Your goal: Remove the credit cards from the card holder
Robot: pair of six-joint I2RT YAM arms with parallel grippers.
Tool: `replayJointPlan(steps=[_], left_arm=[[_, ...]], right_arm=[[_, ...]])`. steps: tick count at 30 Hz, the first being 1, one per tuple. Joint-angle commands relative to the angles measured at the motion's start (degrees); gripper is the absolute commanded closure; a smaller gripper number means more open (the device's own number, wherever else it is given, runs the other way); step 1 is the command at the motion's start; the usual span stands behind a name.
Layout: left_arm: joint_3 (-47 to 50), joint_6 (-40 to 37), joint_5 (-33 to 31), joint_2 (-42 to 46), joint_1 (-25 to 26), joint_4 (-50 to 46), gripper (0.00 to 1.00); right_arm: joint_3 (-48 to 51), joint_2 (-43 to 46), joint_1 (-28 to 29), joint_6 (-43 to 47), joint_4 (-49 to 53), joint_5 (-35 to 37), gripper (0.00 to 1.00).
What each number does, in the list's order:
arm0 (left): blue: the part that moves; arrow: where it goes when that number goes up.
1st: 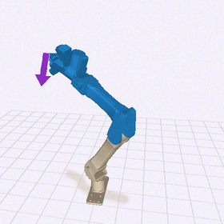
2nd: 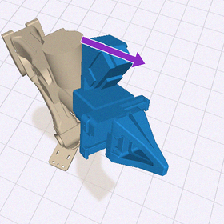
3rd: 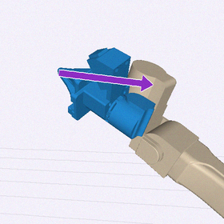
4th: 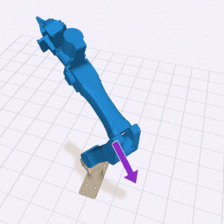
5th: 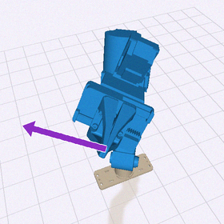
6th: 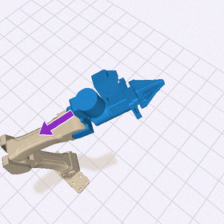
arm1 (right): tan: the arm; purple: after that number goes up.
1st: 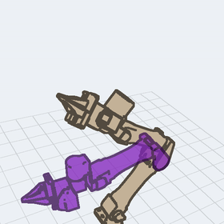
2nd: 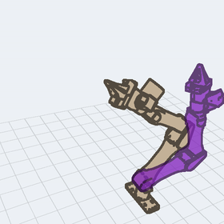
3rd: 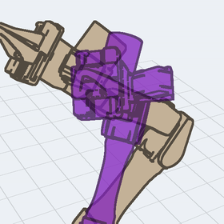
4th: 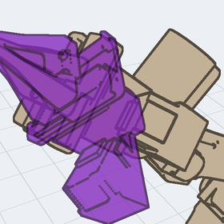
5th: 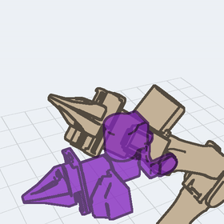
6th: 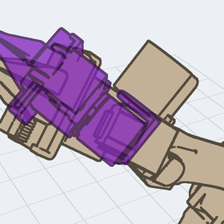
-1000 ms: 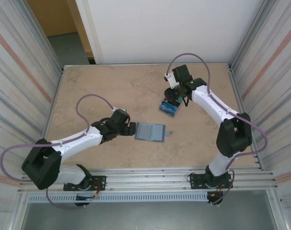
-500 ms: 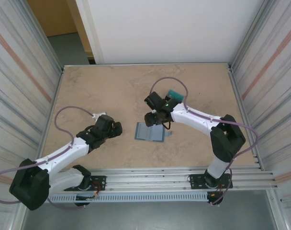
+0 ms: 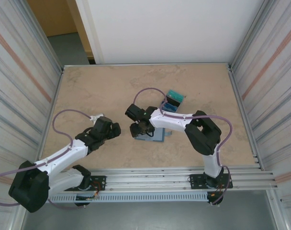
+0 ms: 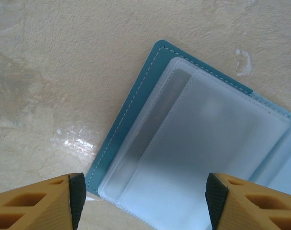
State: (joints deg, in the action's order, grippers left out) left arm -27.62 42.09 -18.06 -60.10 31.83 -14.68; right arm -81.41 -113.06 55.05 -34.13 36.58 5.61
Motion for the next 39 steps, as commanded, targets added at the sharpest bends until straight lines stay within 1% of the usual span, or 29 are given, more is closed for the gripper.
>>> replayJointPlan(steps=[1, 9, 17, 24, 28, 32, 34, 39], left_arm=[[0.5, 0.9, -0.6, 0.8, -0.4, 0.7, 0.01], [0.4, 0.7, 0.1, 0.7, -0.5, 0.9, 0.01], [0.2, 0.6, 0.8, 0.2, -0.6, 1.4, 0.01], [0.0, 0.6, 1.1, 0.3, -0.7, 1.1, 0.01], [0.1, 0.6, 0.8, 1.1, -0.7, 0.6, 0.01], [0.2, 0.6, 0.5, 2.4, -0.6, 0.1, 0.01], [0.3, 0.5, 0.4, 3.1, -0.6, -0.3, 0.01], [0.5, 0.5, 0.4, 4.4, -0.6, -0.7, 0.01]], right_arm=[[-1.7, -1.1, -0.2, -1.4, 1.7, 0.3, 0.32], [-1.3, -2.8, -0.3, -0.9, 2.5, 1.2, 0.38], [0.6, -3.5, -0.2, -0.9, 2.5, 1.0, 0.4], [3.3, -2.5, -0.4, -0.4, 1.5, -0.3, 0.52], [5.4, -0.7, -1.1, 1.0, -0.6, -3.5, 0.6], [6.7, 0.5, -1.8, 3.4, -1.5, -5.5, 0.71], [7.0, 1.1, -1.8, 5.1, -1.8, -6.4, 0.73], [8.2, 2.9, -1.1, 9.4, -4.4, -13.6, 0.75]])
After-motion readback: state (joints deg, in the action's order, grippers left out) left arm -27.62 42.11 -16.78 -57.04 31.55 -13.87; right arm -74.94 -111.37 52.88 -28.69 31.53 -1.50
